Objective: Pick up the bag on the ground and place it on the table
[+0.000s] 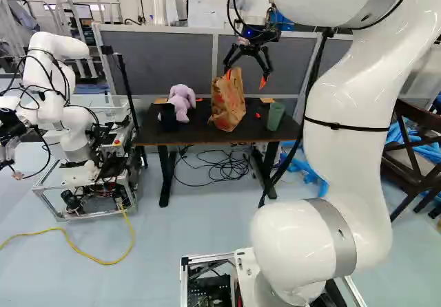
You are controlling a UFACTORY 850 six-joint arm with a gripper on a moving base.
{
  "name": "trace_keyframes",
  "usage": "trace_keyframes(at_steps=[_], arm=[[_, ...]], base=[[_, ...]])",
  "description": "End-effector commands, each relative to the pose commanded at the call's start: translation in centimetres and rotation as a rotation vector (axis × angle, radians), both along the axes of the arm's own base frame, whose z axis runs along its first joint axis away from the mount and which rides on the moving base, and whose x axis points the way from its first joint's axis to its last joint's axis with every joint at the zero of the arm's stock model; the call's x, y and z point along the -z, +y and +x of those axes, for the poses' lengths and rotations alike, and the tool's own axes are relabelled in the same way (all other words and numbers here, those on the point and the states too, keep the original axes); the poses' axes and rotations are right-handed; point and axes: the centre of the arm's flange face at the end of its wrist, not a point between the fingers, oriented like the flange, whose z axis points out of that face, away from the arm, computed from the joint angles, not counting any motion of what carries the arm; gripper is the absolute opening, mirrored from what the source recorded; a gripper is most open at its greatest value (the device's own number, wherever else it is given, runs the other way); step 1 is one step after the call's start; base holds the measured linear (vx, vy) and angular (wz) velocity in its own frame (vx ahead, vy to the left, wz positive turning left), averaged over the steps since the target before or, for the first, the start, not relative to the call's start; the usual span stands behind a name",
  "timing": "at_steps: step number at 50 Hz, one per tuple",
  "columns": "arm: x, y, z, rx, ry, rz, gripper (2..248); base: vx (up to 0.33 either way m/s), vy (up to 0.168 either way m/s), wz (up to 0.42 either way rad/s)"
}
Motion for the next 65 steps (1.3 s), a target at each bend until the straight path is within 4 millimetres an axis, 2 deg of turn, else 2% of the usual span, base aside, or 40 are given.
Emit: trace_keyframes(at_steps=[33, 65], arm=[[0.8, 0.0, -0.2, -0.013, -0.029, -0.001, 247], [3.5, 0.1, -0.9, -0.057, -0.125, -0.009, 247]], base=[[0.0, 0.0, 0.0], [0.0, 0.0, 0.0]])
